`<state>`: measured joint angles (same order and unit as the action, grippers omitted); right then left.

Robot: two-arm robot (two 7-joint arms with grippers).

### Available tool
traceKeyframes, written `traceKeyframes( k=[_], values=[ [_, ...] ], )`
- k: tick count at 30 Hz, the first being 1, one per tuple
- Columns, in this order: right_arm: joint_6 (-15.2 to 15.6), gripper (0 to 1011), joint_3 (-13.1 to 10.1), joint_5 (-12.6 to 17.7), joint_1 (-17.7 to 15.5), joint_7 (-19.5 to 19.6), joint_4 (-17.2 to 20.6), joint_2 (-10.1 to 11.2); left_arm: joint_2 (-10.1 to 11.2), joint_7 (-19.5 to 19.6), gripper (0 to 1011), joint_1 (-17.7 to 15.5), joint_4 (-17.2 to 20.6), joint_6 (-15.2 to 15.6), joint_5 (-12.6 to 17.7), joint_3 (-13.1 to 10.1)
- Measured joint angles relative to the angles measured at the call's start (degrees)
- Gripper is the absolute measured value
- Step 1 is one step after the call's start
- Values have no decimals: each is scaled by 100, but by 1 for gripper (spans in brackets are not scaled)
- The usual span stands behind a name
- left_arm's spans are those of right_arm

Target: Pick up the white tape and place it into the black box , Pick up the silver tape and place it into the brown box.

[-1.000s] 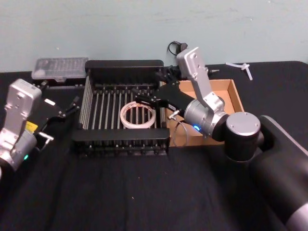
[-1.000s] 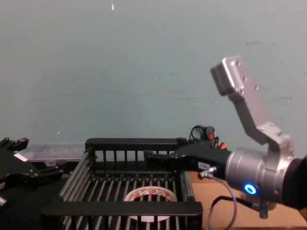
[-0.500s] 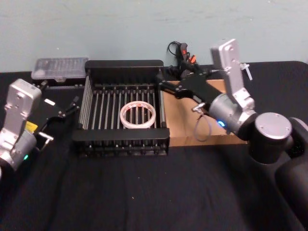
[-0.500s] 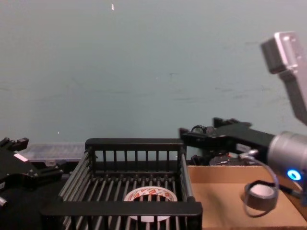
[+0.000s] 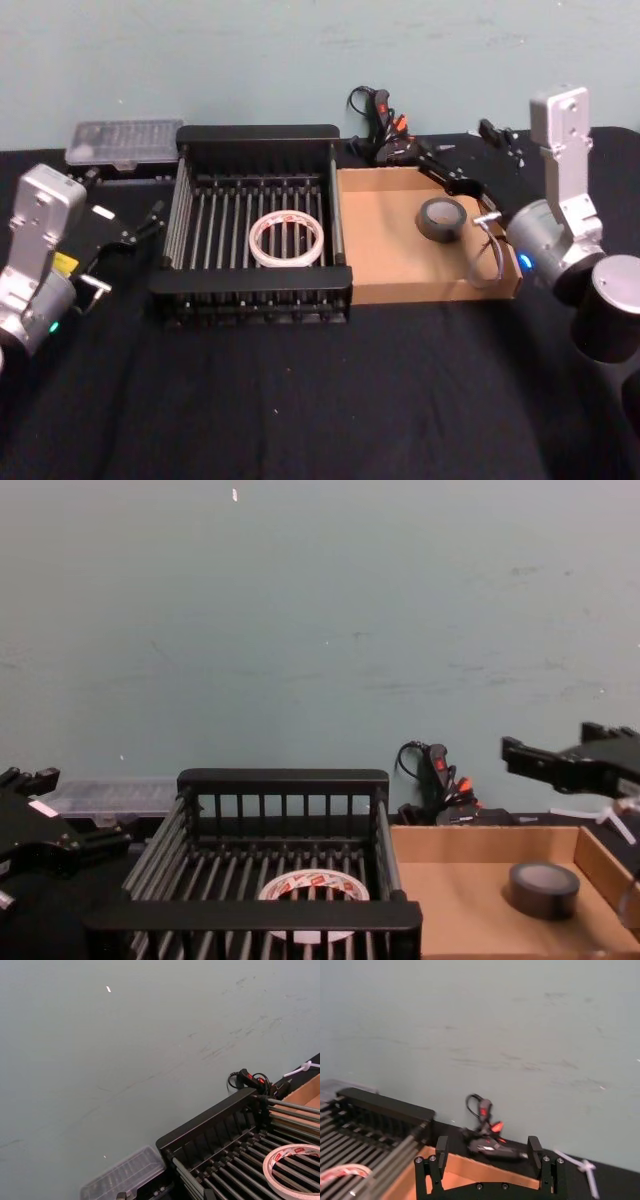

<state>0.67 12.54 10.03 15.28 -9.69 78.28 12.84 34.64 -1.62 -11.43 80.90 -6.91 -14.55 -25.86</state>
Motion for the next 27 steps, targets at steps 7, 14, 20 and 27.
traceKeyframes(
  k=[7,14,20,27],
  values=[
    [26,1002,-189,-98,-179,96,-25,8,0,0,1001,0,0,0,0,0],
    [101,1002,-327,-191,-303,116,-157,-29,0,0,1001,0,0,0,0,0],
    [150,1002,-401,-258,-354,99,-227,-85,0,0,1001,0,0,0,0,0],
    [152,1002,-395,-257,-353,96,-227,-80,0,0,1001,0,0,0,0,0]
  ],
)
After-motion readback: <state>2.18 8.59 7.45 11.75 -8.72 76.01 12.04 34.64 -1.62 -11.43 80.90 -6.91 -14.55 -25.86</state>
